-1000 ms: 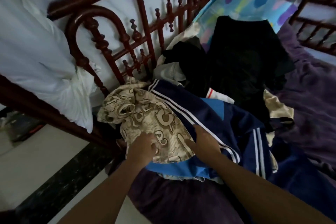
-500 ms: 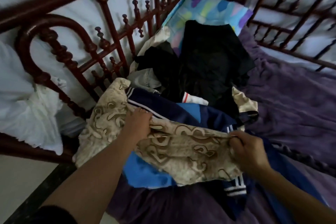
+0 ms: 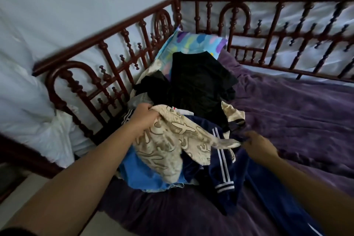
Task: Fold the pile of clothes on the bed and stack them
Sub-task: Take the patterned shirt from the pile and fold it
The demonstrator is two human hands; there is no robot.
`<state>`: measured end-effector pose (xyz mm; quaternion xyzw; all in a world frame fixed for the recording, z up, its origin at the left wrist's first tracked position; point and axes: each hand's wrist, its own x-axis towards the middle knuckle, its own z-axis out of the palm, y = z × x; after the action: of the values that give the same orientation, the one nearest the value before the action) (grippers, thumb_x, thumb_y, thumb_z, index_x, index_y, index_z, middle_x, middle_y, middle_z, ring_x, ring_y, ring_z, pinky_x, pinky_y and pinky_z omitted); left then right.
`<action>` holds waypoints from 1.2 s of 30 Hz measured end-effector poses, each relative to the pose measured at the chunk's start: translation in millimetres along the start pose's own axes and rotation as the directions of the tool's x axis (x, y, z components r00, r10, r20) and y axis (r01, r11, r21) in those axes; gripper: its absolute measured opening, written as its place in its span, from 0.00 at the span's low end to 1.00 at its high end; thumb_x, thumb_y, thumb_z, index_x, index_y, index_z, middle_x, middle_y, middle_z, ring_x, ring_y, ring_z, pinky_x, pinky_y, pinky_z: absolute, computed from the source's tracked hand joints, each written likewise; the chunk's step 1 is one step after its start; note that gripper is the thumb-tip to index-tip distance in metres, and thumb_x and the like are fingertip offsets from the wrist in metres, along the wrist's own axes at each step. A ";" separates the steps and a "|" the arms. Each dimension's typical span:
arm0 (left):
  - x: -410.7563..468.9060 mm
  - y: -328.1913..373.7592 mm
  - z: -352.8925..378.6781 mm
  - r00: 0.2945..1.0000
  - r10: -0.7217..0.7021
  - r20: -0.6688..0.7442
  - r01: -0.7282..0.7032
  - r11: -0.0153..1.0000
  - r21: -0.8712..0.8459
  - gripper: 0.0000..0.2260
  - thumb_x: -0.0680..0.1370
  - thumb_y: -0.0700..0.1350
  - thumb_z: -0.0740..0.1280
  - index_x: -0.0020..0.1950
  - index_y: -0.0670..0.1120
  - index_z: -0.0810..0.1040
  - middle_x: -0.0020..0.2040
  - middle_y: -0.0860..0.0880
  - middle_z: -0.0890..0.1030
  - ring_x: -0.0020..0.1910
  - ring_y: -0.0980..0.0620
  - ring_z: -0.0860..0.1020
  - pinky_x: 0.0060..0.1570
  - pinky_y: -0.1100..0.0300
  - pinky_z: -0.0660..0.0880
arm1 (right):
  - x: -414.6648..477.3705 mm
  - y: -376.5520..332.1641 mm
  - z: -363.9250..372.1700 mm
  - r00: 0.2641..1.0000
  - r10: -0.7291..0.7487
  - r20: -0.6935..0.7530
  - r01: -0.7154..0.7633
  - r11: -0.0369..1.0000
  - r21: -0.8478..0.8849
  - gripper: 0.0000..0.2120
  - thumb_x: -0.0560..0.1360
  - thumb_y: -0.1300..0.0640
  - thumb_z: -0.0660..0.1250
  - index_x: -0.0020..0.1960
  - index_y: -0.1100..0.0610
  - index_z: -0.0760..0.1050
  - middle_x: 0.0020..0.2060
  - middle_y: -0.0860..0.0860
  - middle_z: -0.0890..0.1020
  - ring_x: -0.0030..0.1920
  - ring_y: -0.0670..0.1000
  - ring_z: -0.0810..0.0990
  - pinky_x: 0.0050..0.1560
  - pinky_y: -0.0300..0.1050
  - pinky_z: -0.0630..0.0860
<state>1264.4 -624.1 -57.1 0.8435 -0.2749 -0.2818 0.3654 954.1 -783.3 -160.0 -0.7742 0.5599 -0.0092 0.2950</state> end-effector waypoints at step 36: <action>-11.8 75.8 -85.9 0.984 -0.140 0.111 0.169 0.519 -0.838 0.13 0.77 0.36 0.65 0.61 0.36 0.77 0.50 0.39 0.82 0.47 0.42 0.82 0.52 0.46 0.79 | -134.9 -189.0 -5.8 0.528 -0.748 -0.403 0.788 0.608 -0.097 0.36 0.72 0.33 0.64 0.75 0.42 0.56 0.73 0.44 0.64 0.69 0.48 0.69 0.59 0.45 0.74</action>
<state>1294.8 -620.6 53.9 0.5791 -0.0345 -0.4230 0.6961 1064.7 -630.6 -24.3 -0.9056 0.2085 -0.3249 0.1755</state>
